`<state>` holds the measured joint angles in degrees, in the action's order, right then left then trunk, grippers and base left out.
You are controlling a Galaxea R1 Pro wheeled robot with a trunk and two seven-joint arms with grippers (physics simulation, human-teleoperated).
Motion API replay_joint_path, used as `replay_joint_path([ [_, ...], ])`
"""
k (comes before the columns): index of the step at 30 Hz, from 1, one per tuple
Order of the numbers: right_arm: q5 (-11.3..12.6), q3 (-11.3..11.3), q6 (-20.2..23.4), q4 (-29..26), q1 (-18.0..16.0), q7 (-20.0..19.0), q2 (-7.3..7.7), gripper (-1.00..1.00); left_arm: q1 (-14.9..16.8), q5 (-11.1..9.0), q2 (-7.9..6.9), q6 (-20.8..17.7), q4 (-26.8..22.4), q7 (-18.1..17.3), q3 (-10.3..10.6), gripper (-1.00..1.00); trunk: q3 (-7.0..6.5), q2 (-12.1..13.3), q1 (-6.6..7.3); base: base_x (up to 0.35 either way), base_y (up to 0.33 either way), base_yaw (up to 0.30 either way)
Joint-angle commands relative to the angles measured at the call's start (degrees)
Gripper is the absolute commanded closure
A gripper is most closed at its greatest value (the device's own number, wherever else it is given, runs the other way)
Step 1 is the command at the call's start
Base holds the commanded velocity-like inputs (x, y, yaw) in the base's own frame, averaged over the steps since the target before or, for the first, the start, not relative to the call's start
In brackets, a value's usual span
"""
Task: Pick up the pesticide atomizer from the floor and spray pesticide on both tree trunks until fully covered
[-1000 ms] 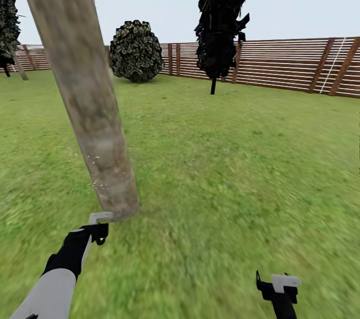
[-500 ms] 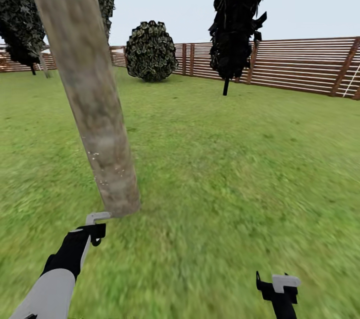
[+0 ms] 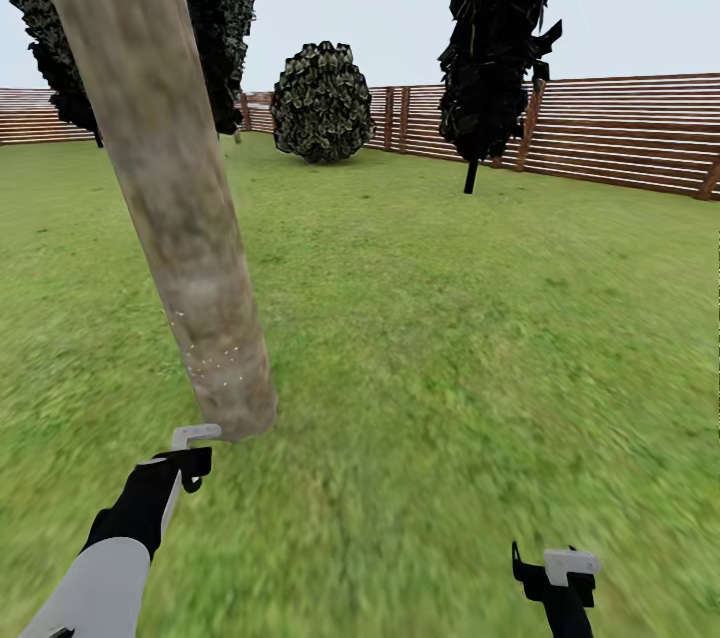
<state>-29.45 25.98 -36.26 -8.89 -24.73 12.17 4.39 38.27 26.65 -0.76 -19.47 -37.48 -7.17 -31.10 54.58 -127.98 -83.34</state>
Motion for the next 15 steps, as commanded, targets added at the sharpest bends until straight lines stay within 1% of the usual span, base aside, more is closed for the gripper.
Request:
replay_joint_path([
  [1, -0.61, 0.21, -0.13, 0.1, -0.05, 0.39, 0.0, -1.0, 0.05, 0.6, 0.06, -0.22, -0.14, -0.56, -0.34, 1.0, 0.05, -0.02, 0.01, 0.008, -0.272, 0.0],
  [9, -0.61, 0.22, -0.14, 0.1, -0.05, 0.43, 0.0, -1.0, 0.05, 0.6, -0.03, -0.22, -0.17, -0.56, -0.45, 1.0, 0.05, -0.02, 0.01, 0.001, -0.274, 0.014],
  [11, -0.61, 0.23, -0.13, 0.1, -0.05, 0.44, 0.0, -1.0, 0.05, 0.6, -0.03, -0.22, -0.18, -0.56, -0.45, 1.0, 0.05, -0.02, 0.01, 0.0, -0.274, 0.192],
  [15, -0.61, 0.22, -0.14, 0.1, -0.05, 0.4, 0.0, -1.0, 0.05, 0.6, -0.03, -0.22, -0.2, -0.56, -0.45, 1.0, 0.05, -0.02, 0.01, 0.0, -0.274, 0.265],
])
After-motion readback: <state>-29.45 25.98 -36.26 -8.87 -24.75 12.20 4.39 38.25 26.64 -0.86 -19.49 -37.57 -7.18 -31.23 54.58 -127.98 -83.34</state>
